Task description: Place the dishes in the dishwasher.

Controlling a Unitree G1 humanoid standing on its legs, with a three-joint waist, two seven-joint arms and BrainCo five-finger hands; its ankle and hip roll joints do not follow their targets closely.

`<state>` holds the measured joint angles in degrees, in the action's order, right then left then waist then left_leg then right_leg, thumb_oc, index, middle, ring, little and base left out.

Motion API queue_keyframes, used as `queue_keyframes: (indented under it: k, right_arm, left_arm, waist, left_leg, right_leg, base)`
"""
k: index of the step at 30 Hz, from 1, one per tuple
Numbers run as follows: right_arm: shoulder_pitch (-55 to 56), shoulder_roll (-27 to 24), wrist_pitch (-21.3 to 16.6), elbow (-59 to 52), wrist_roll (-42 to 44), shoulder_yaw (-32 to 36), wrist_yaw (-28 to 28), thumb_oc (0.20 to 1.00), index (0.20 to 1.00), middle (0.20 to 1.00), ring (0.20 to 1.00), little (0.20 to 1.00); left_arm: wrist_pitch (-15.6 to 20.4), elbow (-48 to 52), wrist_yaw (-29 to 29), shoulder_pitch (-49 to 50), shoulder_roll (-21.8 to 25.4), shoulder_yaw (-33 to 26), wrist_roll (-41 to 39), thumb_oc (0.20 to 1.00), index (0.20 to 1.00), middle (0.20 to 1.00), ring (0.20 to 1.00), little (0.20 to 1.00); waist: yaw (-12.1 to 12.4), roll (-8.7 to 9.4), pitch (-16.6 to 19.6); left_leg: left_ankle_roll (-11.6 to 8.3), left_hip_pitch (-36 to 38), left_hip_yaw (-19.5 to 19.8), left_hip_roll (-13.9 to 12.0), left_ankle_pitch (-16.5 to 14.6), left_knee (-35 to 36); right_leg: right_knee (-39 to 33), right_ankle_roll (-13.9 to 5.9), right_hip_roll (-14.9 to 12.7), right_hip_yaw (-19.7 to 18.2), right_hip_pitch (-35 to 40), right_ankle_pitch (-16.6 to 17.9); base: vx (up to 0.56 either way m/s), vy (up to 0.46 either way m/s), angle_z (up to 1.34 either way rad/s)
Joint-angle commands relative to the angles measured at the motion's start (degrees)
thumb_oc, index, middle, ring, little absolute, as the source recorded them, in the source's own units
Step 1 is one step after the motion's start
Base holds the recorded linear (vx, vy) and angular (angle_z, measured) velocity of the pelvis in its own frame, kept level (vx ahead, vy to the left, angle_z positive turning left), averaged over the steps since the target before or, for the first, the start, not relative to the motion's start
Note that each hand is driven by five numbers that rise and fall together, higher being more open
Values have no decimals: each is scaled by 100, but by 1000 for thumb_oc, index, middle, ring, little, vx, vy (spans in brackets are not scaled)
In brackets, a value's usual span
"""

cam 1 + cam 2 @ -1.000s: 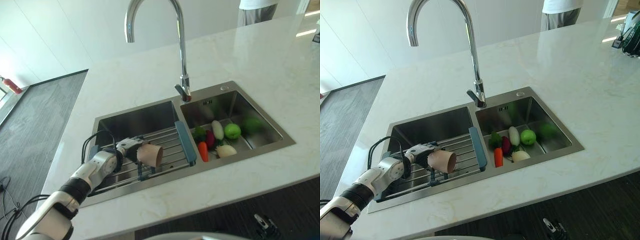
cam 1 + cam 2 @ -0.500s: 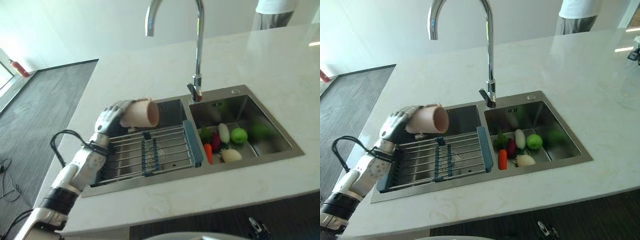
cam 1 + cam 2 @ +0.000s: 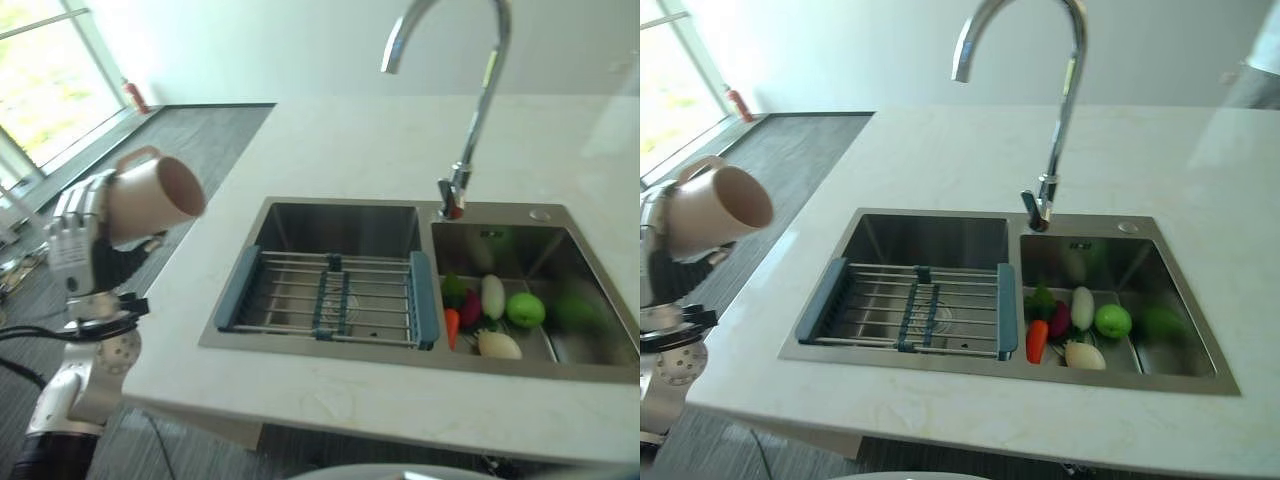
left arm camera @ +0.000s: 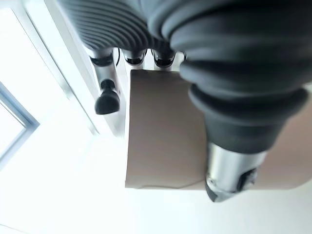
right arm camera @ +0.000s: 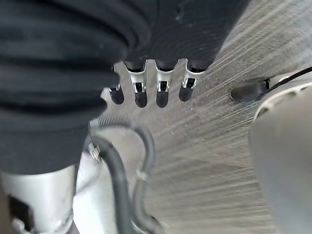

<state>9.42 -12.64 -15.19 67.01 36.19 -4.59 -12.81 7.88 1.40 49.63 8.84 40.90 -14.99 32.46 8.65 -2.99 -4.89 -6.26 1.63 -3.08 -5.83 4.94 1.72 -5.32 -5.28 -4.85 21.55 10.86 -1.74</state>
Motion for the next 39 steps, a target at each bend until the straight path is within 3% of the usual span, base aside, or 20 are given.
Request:
queue_keyframes:
  k: [1,3,4,7,9,10,13,15,18,21,25,27,29,30,31,32,33,36,38,39]
  right_arm:
    - [-435,-79,-27,0,-187,-89,-22,1000,1000,1000,1000,1000]
    - [-449,-85,-81,46,-228,-137,-23,1000,1000,1000,1000,1000]
    - [-476,-97,-58,42,-265,-162,47,1000,1000,1000,1000,1000]
    - [-546,-181,65,-9,-309,-67,13,1000,1000,1000,1000,1000]
    - [-547,-170,36,34,-271,111,-29,1000,1000,1000,1000,1000]
    - [-538,-152,39,35,-217,187,-12,1000,1000,1000,1000,1000]
    - [-355,-114,-74,-6,-3,480,16,1000,1000,1000,1000,1000]
    - [-268,-126,-137,-49,-1,619,12,1000,1000,1000,1000,1000]
    - [-265,-112,-134,-104,-52,673,81,1000,1000,1000,1000,1000]
    - [-326,-51,-46,-256,-10,621,216,1000,1000,1000,1000,1000]
    - [-464,32,16,-345,63,511,284,1000,1000,1000,1000,1000]
    - [-554,123,104,-450,-73,375,315,1000,1000,1000,1000,1000]
    - [-555,177,211,-532,-113,338,351,1000,1000,1000,1000,1000]
    - [-535,185,228,-566,-114,360,340,1000,1000,1000,1000,1000]
    - [-528,187,231,-571,-123,366,328,1000,1000,1000,1000,1000]
    - [-407,196,100,-406,364,495,233,1000,1000,1000,1000,1000]
    - [-370,189,99,-269,383,511,118,1000,1000,1000,1000,1000]
    - [-401,145,397,-78,-12,454,-169,1000,1000,1000,1000,1000]
    - [-418,85,620,83,-118,403,-428,1000,1000,1000,1000,1000]
    - [-413,13,727,234,-383,292,-602,1000,1000,1000,1000,1000]
  left_arm:
    - [416,255,848,-588,291,-556,-477,200,200,200,200,200]
    - [565,222,913,-599,226,-632,-609,200,200,200,200,200]
    - [786,141,937,-609,66,-725,-644,200,200,200,200,200]
    - [905,64,1135,-544,-53,-708,-430,200,200,200,200,200]
    - [1038,43,1336,-481,-50,-665,-428,200,200,200,200,200]
    - [1150,25,1351,-479,-43,-646,-468,200,200,200,200,200]
    - [1602,-57,1312,-632,-58,-376,-428,200,200,200,200,200]
    - [1713,0,1218,-759,-125,-236,-282,200,200,200,200,200]
    - [1916,125,937,-799,-130,-237,-255,200,200,200,200,200]
    - [2088,407,586,-787,-105,-225,-87,200,200,200,200,200]
    - [1887,685,247,-745,-9,-114,-66,200,200,200,200,200]
    - [1673,798,11,-705,187,-138,-137,200,200,200,200,200]
    - [1545,835,-182,-688,287,-159,-224,200,200,200,200,200]
    - [1505,828,-247,-738,359,-92,-293,200,200,200,200,200]
    - [1490,824,-251,-756,375,-73,-303,200,200,200,200,200]
    - [1898,574,-300,-1235,519,455,-514,200,200,200,200,200]
    - [1956,390,-198,-1500,458,787,-412,200,200,200,200,200]
    - [1734,460,-197,-1472,283,746,-322,200,200,200,200,200]
    - [1610,552,-231,-1429,212,652,-401,200,200,200,200,200]
    - [1608,632,-361,-1394,147,520,-479,200,200,200,200,200]
  waist:
    - [22,39,-349]
    - [62,29,-394]
    - [83,84,-453]
    - [-8,261,-490]
    - [-111,310,-475]
    - [-154,291,-428]
    - [-384,247,-381]
    - [-484,165,-336]
    - [-547,41,-298]
    - [-401,27,-297]
    - [-170,85,-288]
    - [-9,117,-279]
    - [-10,118,-266]
    - [-94,100,-248]
    - [-107,99,-240]
    - [-529,94,-178]
    - [-679,135,-136]
    - [-596,220,-114]
    - [-562,213,-98]
    - [-482,209,-57]
  left_leg:
    - [-410,-243,123,-306,-303,-389]
    - [-429,-352,17,-273,-232,-370]
    - [-392,-458,-267,-145,-356,-601]
    - [15,-479,-627,246,-1040,-1481]
    - [225,-226,-928,348,-1446,-1838]
    - [190,-58,-983,291,-1574,-1890]
    - [-64,372,-1556,-91,-1213,-2179]
    - [-101,614,-1661,-69,-1285,-1844]
    - [130,993,-1830,93,-1548,-962]
    - [208,1110,-1510,294,-1569,-473]
    - [351,1077,-1190,504,-1613,-295]
    - [508,1028,-1119,639,-1703,-264]
    - [591,1025,-1018,685,-1658,-129]
    - [634,1006,-879,685,-1604,-52]
    - [643,996,-854,688,-1596,-40]
    - [750,727,-236,719,-1377,-59]
    - [707,600,54,666,-1258,-126]
    - [523,553,-70,487,-1178,-132]
    - [387,543,-187,326,-1040,-27]
    - [230,522,-371,154,-827,158]
  right_leg:
    - [114,5,-120,127,-116,-217]
    - [101,21,-96,251,-73,-229]
    - [100,34,-162,501,-57,-243]
    - [223,114,-361,787,-269,-129]
    - [411,160,-443,1009,-415,-92]
    - [438,166,-391,982,-402,-173]
    - [585,314,-399,1493,-413,-170]
    - [823,325,-508,1786,-531,-159]
    - [1336,157,-905,2043,-851,-38]
    - [1533,-109,-1127,2093,-1063,156]
    - [1464,-354,-1366,2142,-1092,482]
    - [1465,-568,-1657,2207,-1134,769]
    - [1600,-660,-1722,2056,-1168,814]
    - [1734,-650,-1635,1689,-1245,702]
    - [1772,-649,-1626,1617,-1271,677]
    - [1897,-510,-956,-214,-1581,284]
    - [1715,-486,-746,-713,-1469,71]
    - [1163,-509,-769,-390,-1113,31]
    - [915,-482,-685,-371,-879,3]
    - [719,-426,-586,-177,-641,-48]
  base:
    - [-109,-67,51]
    - [-126,-62,102]
    - [-243,-67,139]
    - [-264,-62,114]
    - [-207,8,164]
    - [-184,43,137]
    - [-260,104,155]
    - [-309,264,337]
    - [-304,350,187]
    - [-191,152,104]
    - [-174,157,29]
    - [-224,237,13]
    - [-126,91,13]
    - [-63,15,20]
    - [-107,-111,70]
    - [-80,-194,255]
    - [-77,-233,363]
    - [-20,-178,159]
    - [-49,-159,8]
    - [-48,-110,43]
